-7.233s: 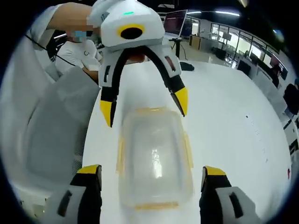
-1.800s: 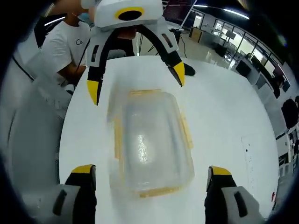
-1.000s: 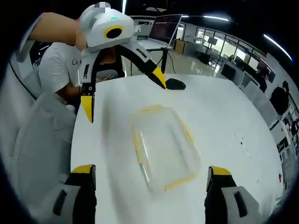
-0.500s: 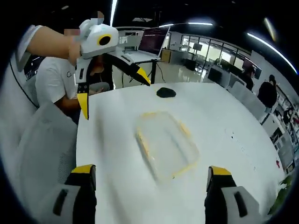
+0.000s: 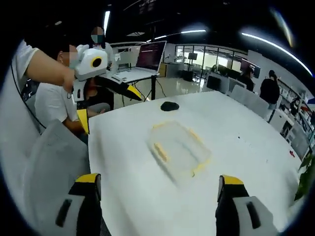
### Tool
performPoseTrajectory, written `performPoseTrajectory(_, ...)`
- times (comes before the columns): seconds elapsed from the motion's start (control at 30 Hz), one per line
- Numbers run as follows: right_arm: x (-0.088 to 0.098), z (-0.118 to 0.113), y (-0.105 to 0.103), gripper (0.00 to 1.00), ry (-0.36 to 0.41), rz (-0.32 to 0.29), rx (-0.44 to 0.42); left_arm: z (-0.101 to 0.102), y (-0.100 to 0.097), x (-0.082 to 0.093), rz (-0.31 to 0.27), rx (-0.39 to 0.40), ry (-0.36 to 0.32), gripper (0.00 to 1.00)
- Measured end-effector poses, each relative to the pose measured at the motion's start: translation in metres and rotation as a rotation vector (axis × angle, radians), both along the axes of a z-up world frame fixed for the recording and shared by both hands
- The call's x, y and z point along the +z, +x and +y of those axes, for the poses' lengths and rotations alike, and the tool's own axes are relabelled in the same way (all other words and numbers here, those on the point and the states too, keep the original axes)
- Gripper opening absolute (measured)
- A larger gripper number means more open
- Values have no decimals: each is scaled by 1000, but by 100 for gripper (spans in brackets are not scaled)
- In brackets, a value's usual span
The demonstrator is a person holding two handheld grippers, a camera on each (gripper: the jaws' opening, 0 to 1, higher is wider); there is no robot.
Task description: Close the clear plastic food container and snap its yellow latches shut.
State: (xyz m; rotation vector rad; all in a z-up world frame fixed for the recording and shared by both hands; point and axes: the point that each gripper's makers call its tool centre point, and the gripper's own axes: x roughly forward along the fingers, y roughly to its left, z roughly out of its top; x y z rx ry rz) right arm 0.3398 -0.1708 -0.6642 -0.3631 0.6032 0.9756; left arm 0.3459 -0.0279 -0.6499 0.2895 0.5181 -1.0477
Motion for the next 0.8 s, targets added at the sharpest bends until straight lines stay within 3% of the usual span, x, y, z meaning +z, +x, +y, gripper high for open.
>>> performPoseTrajectory(0.23, 1, -6, -19, 99, 60, 15, -76, 10, -16, 6, -19, 59, -38, 98)
performPoseTrajectory(0.57, 12, -8, -49, 99, 165, -1, -150, 18, -44, 0, 15, 113, -106, 97)
performPoseTrajectory(0.8, 5, -8, -75, 99, 190, 7, -181, 20, -61, -6, 28, 148, -133, 98)
